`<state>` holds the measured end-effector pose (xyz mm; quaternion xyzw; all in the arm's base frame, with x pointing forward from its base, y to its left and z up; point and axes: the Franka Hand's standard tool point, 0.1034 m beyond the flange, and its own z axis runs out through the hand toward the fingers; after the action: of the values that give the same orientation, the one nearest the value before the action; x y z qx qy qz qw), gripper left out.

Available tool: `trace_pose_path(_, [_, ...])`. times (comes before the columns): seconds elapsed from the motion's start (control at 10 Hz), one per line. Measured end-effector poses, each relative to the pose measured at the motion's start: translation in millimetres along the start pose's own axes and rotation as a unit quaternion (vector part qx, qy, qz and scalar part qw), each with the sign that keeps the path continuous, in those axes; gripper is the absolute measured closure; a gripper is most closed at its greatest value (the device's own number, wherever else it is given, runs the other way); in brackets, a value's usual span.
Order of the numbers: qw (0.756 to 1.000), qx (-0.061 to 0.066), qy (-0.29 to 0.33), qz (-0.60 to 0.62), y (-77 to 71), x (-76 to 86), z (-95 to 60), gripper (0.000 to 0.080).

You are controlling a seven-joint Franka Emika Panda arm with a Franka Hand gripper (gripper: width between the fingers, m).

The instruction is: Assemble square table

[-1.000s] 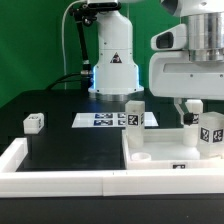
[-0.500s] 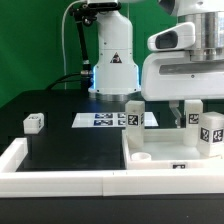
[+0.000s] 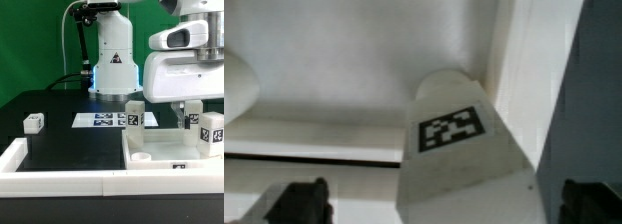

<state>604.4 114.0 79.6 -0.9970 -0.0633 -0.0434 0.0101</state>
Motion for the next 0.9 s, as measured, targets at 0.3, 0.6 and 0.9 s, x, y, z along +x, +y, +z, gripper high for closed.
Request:
trace_pose_path(0.3, [1.000, -0.002, 0.001, -0.010, 1.1, 0.1, 0.0, 0.0285])
trace_pose_path(0.6, [1.000, -0.002, 0.001, 0.004, 1.4, 0.1, 0.1, 0.0509])
trace_pose_path(0.9, [0.999, -0.002, 0.001, 0.052, 1.4, 0.1, 0.2, 0.0509])
